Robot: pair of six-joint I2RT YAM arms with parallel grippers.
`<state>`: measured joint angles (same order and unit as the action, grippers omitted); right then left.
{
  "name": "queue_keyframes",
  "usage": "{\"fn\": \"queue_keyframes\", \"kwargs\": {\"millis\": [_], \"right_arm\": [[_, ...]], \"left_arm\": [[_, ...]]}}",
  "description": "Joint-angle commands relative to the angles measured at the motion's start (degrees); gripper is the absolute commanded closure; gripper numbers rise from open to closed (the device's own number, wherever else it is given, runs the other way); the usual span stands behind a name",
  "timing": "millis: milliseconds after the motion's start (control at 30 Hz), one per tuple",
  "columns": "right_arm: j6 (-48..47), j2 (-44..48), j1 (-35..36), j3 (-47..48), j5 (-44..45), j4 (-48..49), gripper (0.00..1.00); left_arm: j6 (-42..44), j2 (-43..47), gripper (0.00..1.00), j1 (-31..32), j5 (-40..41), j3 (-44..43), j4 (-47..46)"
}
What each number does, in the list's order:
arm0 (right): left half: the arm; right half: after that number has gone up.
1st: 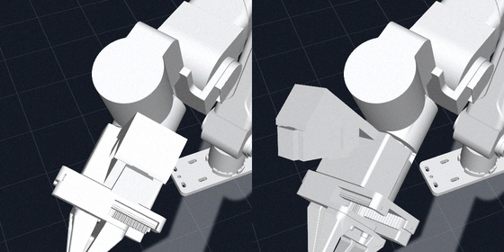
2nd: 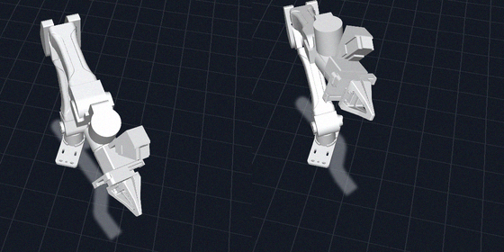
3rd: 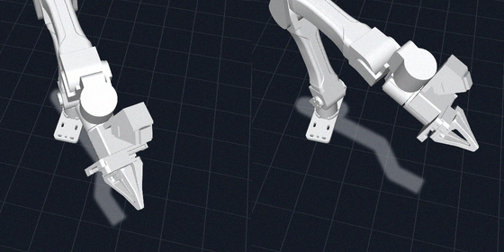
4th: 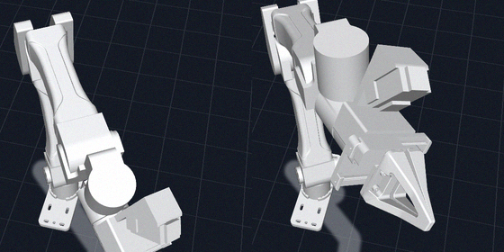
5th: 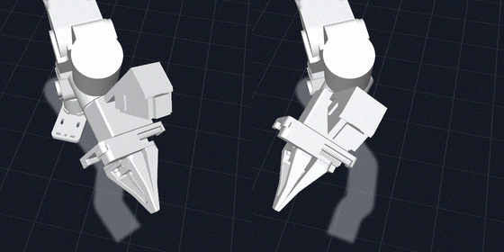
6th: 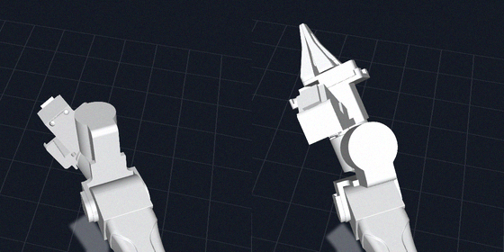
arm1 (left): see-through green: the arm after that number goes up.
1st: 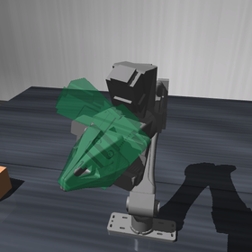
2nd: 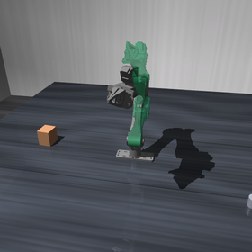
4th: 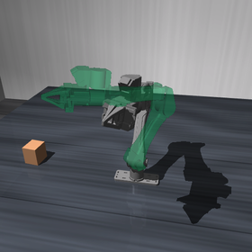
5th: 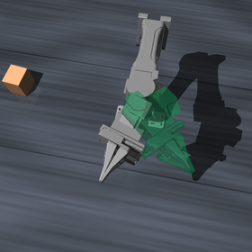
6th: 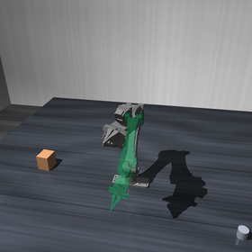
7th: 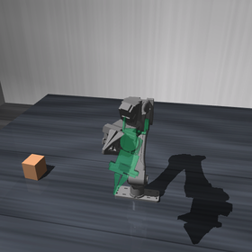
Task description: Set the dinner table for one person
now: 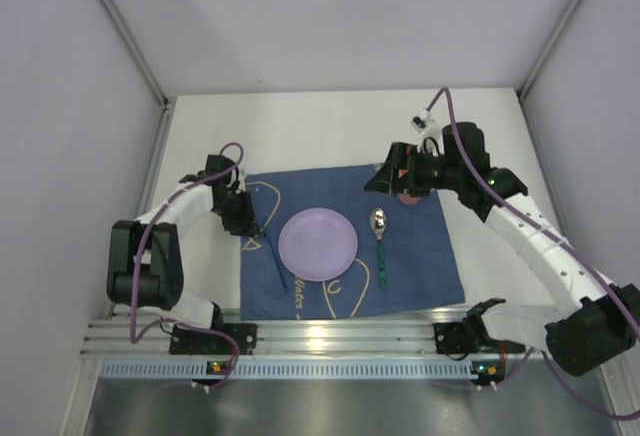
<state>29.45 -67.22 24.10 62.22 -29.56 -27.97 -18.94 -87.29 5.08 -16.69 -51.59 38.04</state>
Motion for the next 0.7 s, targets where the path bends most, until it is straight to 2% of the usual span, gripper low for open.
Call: {"fn": "queue_keyframes", "kwargs": {"millis": [0, 67, 100, 167, 233, 333, 367, 400, 433, 467, 500, 533, 567, 600, 633, 667], "right_arm": [[-1.85, 2.53, -1.24, -0.34, 0.29, -0.77, 0.0], [-2.47, 3.15, -1.68, -0.43, 0.47, -1.04, 0.0], [-2.9, 3.32, -1.86, -0.25, 0.64, -1.56, 0.0], [-4.66, 3.5, -1.77, 1.58, 1.87, -2.61, 0.0], [-7.02, 4.2, -1.77, 5.26, 3.27, -4.28, 0.0], [-9.84, 6.3, -1.77, 9.31, 6.09, -4.38, 0.0], [-9.94, 6.92, -1.77, 9.76, 8.36, -4.12, 0.0], [-9.85, 7.45, -1.77, 9.85, 9.6, -3.51, 0.0], [-9.59, 8.67, -1.77, 8.64, 10.39, -1.67, 0.0], [-9.59, 9.38, -1.86, 7.41, 11.36, -0.35, 0.0], [-9.33, 11.39, -1.77, 5.83, 11.72, 1.23, 0.0], [-7.93, 12.63, -1.69, 1.37, 12.07, 5.08, 0.0], [-6.88, 13.95, -1.77, -1.11, 13.03, 6.94, 0.0], [-6.08, 16.4, -1.77, -3.31, 13.3, 8.44, 0.0], [-5.03, 17.81, -1.77, -7.16, 13.21, 10.89, 0.0], [-4.67, 19.04, -1.77, -8.76, 12.87, 11.79, 0.0]], "left_arm": [[0.92, -0.17, 0.73, 0.28, 5.34, -2.89, 0.71], [1.36, 0.97, 0.72, 0.28, 8.23, -3.69, 1.42], [1.45, 3.15, 0.66, 0.28, 9.21, -4.47, 1.59], [1.54, 8.24, 0.49, 0.28, 11.05, -5.62, 0.46], [0.84, 12.38, 0.35, 0.28, 13.34, -5.71, -1.47], [0.56, 19.85, 0.34, 0.28, 21.33, -3.61, -8.83], [2.14, 24.57, 0.36, 0.28, 21.87, 1.44, -12.78], [4.76, 27.23, 0.37, 0.28, 22.05, 5.15, -23.52], [6.18, 30.21, 0.37, 0.28, 22.66, 9.45, -29.63], [7.41, 35.9, 0.37, 0.28, 23.53, 18.46, -35.26], [9.77, 38.48, 0.32, 0.28, 25.98, 23.07, -47.85], [9.71, 40.68, 0.27, 0.19, 27.74, 27.55, -53.8], [9.28, 43.57, 0.23, 0.28, 29.5, 35.69, -59.69], [7.88, 44.3, 0.17, 0.19, 31.17, 39.08, -64.28], [8.47, 43.79, 0.17, 0.19, 31.02, 42.33, -74.33], [10.22, 42.56, 0.17, 0.19, 29.88, 46.98, -78.08]]}}
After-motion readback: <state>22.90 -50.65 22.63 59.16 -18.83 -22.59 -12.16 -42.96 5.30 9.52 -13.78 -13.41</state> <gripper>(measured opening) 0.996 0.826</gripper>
